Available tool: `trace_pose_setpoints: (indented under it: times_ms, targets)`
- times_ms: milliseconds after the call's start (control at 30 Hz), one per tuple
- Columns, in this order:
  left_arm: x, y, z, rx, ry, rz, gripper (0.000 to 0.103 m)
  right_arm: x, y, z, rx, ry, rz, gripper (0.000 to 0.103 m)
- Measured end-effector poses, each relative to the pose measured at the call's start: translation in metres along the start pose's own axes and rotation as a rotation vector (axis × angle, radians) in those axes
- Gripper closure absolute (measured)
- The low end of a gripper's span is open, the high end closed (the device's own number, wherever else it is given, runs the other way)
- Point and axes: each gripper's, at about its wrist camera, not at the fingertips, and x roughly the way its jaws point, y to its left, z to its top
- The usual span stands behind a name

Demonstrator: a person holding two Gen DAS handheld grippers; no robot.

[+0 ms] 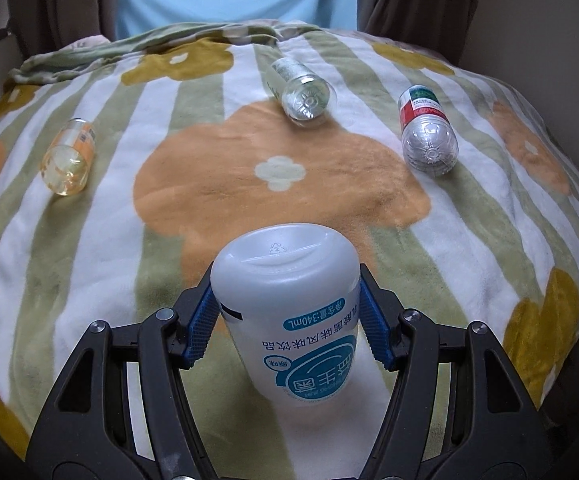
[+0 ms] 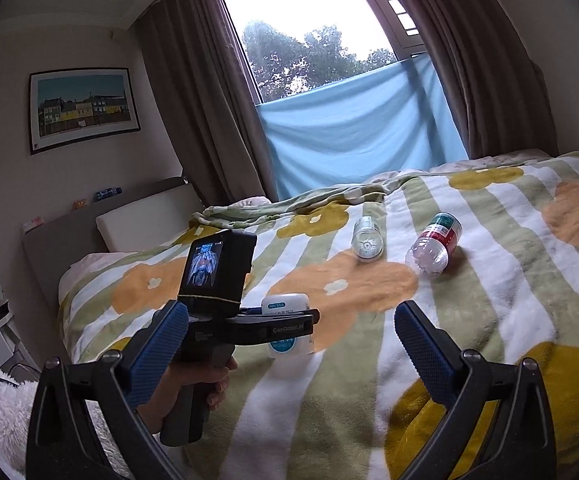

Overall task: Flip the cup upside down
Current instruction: 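Rotate the cup upright in the left tool and lower it onto the bed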

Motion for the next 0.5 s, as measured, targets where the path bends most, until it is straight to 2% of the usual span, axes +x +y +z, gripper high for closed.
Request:
trace_pose_setpoints:
  times_ms: [200,367,500]
  targets:
    - [-0.0034,0.001,-0.0019,0.015,0.055,-0.008,0.043,0.0052,0.004,-0.0013,-0.007,0.01,0.011,0.0]
    - [-0.0001,-0.0023,-0.0061,0.033,0.145,-0.03,0.045,0.0081,0.0036,-0.002,-0.003,0.014,0.015,0.0]
    - [-0.0006,-0.0037,-0.0101,0.041,0.144,-0.026,0.045,0.0094,0.0053,-0.0025,-0.003,0.017,0.019,0.0]
